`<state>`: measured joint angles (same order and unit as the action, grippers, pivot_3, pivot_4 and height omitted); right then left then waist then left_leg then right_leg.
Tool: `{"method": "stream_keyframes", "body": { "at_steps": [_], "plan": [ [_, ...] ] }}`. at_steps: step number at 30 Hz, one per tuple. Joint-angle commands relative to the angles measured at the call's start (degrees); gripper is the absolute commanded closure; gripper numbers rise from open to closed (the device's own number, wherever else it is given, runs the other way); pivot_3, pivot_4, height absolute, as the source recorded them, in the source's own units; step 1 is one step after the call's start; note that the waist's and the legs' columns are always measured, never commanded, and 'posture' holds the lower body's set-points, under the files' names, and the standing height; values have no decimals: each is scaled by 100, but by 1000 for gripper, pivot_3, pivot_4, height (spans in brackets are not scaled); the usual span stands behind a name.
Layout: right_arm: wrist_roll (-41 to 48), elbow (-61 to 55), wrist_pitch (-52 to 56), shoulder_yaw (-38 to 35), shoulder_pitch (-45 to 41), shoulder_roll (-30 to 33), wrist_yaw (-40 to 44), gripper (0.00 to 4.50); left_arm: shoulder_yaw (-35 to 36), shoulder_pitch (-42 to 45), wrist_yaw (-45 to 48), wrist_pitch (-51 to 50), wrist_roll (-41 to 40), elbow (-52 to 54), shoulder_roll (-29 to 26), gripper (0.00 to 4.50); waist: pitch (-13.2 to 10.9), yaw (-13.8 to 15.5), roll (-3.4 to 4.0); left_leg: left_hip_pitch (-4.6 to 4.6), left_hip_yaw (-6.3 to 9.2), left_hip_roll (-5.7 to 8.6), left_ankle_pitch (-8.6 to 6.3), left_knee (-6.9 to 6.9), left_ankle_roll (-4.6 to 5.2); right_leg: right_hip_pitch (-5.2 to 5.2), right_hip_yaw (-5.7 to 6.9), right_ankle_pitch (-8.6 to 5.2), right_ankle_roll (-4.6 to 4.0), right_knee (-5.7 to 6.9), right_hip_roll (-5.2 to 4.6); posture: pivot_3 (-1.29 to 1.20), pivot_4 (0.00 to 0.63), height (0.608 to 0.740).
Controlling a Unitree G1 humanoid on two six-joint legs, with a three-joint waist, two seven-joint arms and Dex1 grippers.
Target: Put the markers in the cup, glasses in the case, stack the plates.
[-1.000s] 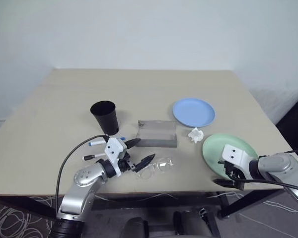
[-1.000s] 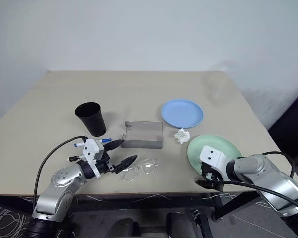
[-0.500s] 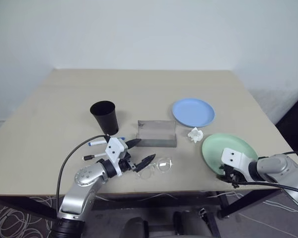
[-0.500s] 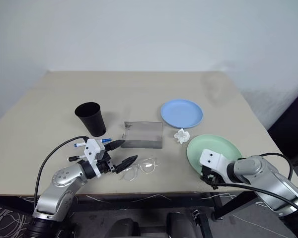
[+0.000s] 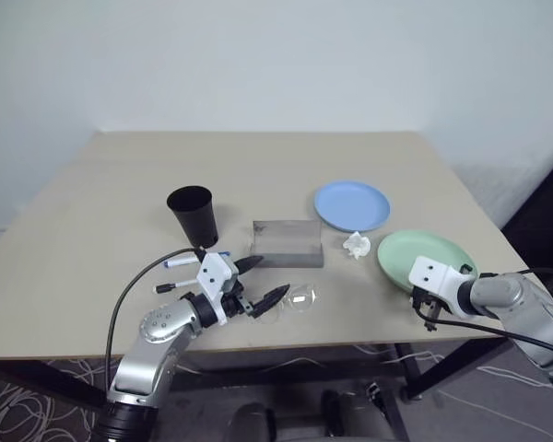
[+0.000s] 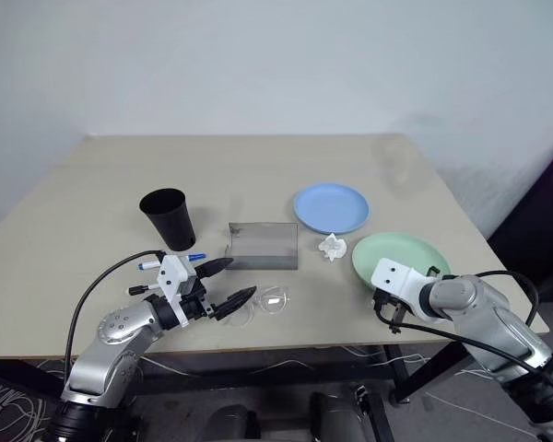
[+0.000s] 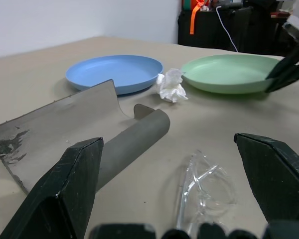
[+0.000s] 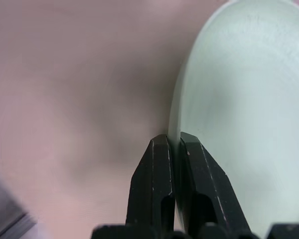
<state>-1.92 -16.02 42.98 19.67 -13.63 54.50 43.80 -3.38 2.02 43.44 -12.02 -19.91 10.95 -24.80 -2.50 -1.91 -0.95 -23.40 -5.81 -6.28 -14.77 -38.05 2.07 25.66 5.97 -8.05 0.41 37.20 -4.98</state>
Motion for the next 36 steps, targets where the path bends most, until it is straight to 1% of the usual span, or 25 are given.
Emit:
{"method": "stream_keyframes", "body": {
  "at_steps": [1,2,3,5,6,8,9,10,12,14,17,19,21,23,31,33,34,36],
  "plan": [
    [-347,418,-107,-140,-426,-132,-269,4491,26,57,-19,45,12,151,12,0,-36,107,-39,88,-103,41,5,27,7,-91,-119,-376,-160,55,-24,0,0,740],
    [-385,494,-137,-139,-483,-170,-290,4491,26,58,-19,44,14,152,13,0,-42,150,-17,94,-114,151,3,3,-4,-71,-143,-403,-153,57,-7,0,0,740],
    [-447,648,-217,-140,-596,-240,-353,4491,23,63,-18,44,18,147,15,0,-48,186,8,93,-62,198,-1,6,-16,-59,-142,-403,-154,46,-7,0,0,740],
    [-561,991,-393,-170,-831,-392,-496,4491,17,71,-18,46,23,141,19,0,-58,190,63,87,115,275,18,-9,-64,-74,-115,-403,-154,42,0,0,0,740],
    [-605,1166,-494,-183,-944,-456,-551,4491,14,77,-19,47,25,136,21,0,-64,187,68,89,194,293,28,-41,-81,-97,-66,-403,-154,37,6,0,0,740],
    [-694,1454,-679,-216,-1129,-556,-645,4491,13,84,-18,48,27,133,23,0,-77,179,90,82,250,291,29,-79,-80,-125,-1,-402,-152,24,6,0,0,740],
    [-738,1590,-777,-241,-1222,-610,-703,4491,13,87,-17,48,27,131,22,0,-82,173,98,77,302,290,29,-100,-79,-129,36,-401,-151,12,4,0,0,740],
    [-772,1759,-907,-281,-1364,-687,-799,4491,15,88,-16,48,27,130,20,0,-85,171,106,75,320,289,30,-111,-77,-129,44,-401,-150,0,4,0,0,740],
    [-817,2053,-1247,-346,-1639,-845,-956,4491,20,96,-14,49,26,122,16,0,-89,163,109,74,323,290,40,-115,-61,-131,60,-395,-141,-43,6,0,0,740],
    [-835,2269,-1540,-392,-1840,-977,-1022,4491,24,106,-12,51,28,108,11,0,-91,160,111,73,315,296,51,-132,-42,-122,54,-384,-126,-48,4,0,0,740],
    [-866,2690,-2148,-261,-2272,-1187,-890,4491,41,153,5,57,27,50,-3,0,-95,169,106,74,313,329,50,-125,-39,-118,9,-372,-125,-48,8,0,0,740],
    [-899,3016,-2642,-126,-2534,-1350,-752,4491,59,203,20,69,25,-10,-17,0,-95,179,106,74,311,367,54,-106,-18,-112,-47,-322,-126,-48,15,0,0,740],
    [-971,3355,-3078,-13,-2742,-1496,-650,4491,75,257,36,83,24,-75,-29,0,-96,187,104,73,312,374,55,-83,-6,-105,-54,-319,-128,-54,17,0,0,740],
    [-1041,3922,-3514,91,-3054,-1753,-579,4491,94,316,45,106,32,-131,-44,0,-96,183,105,70,310,379,56,-66,-4,-102,-52,-316,-111,-60,21,0,0,740],
    [-1258,6249,-4940,255,-4045,-2520,-442,4491,137,298,29,158,37,-127,-76,0,-98,173,105,70,286,382,57,-59,-1,-98,-64,-314,-109,-66,24,0,0,740],
    [-1250,6712,-5218,209,-4240,-2666,-439,3950,135,277,13,160,40,-104,-77,0,-98,171,106,75,284,380,58,-60,1,-99,-66,-313,-112,-61,24,0,0,740],
    [-1275,6922,-5347,199,-4332,-2724,-470,3759,137,267,2,160,42,-89,-78,0,-99,169,108,77,284,379,59,-60,1,-100,-66,-313,-112,-58,24,0,0,740],
    [-1258,7230,-5552,146,-4474,-2827,-486,3148,151,236,-22,152,40,-45,-85,0,-99,170,109,78,285,378,60,-60,3,-99,-66,-312,-115,-54,25,0,0,740]
  ]
}}
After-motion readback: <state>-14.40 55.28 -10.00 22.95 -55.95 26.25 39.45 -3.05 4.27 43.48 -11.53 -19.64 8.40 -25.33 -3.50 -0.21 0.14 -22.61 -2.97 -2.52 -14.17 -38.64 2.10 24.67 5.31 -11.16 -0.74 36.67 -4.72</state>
